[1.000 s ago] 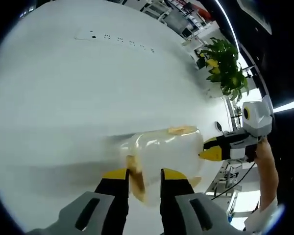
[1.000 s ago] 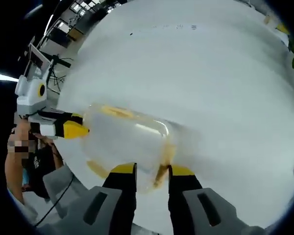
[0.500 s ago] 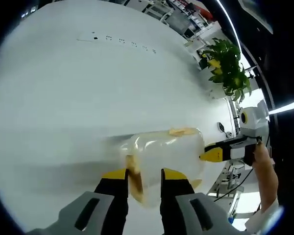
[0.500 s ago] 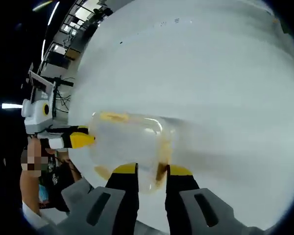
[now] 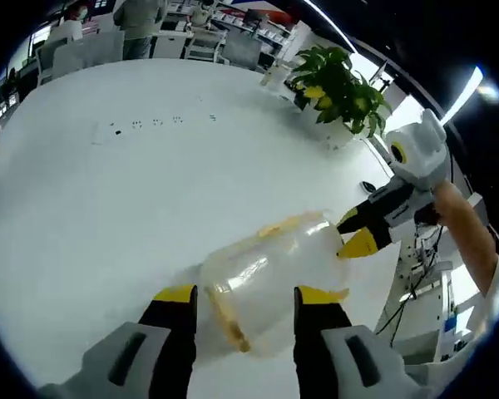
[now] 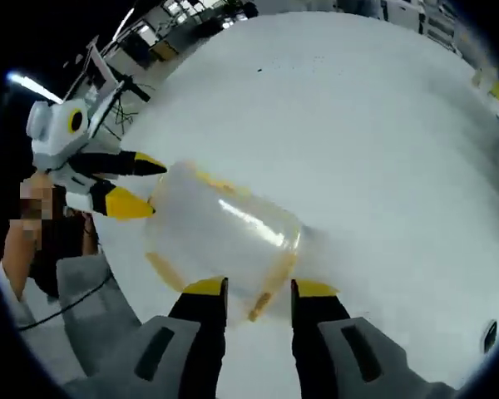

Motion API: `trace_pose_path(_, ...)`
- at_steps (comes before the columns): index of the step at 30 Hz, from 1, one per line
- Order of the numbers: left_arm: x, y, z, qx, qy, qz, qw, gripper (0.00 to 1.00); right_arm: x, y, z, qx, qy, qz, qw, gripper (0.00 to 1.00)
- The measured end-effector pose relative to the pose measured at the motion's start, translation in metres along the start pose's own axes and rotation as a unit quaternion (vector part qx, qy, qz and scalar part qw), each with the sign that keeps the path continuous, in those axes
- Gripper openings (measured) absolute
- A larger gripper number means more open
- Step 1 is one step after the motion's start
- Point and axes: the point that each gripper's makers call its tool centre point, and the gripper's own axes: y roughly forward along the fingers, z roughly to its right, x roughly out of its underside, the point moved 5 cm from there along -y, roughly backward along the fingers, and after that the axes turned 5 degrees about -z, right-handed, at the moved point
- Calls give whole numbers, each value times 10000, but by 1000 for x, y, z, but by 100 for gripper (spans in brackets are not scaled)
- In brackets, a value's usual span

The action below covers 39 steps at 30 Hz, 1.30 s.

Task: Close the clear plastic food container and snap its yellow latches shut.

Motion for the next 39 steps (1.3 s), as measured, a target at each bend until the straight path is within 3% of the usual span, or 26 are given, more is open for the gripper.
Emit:
trace_pose_path(2,-12,-7,3,53,418,387,9984,53,-3,-7,3,307,-498,125,9982,44)
trace_pose_path(4,-19,-12,5,-61,879,629,9941,50,-11,-19,2,352,-708,415,9960,38)
trace_pose_path(5,-22,-15,10,-53,1429,770,9867,45,-16,-23,1,343,-897,590,9936,29)
trace_pose_path(6,-24,-16,14,-63,1748,842,9810,38,-20,-30,-2,349,-1046,810,9906,22)
trace_pose_path(8,-24,-15,24,10,2128,980,9722,10,-34,-38,-7,278,-1177,1284,9843,7)
trace_pose_path(9,-24,-13,30,124,2238,1003,9694,1,-38,-39,-11,135,-1292,1391,9817,0)
trace_pose_path(11,-23,-8,43,311,2315,1142,9656,0,-44,-37,-20,-155,-1197,1577,9801,0)
trace_pose_path(14,-17,4,52,349,2398,986,9652,0,-50,-31,-22,-301,-1064,1567,9814,0)
trace_pose_path(21,2,31,56,324,2696,598,9606,0,-55,3,-36,-384,-1730,1172,9772,0)
trace_pose_path(30,9,34,58,335,2811,577,9574,0,-63,19,-49,-437,-2144,1067,9699,0)
trace_pose_path(36,14,35,61,394,2916,555,9541,0,-77,21,-44,-330,-2182,1137,9687,0)
trace_pose_path(39,19,37,64,422,3079,494,9492,0,-82,23,-40,-225,-2218,1138,9682,0)
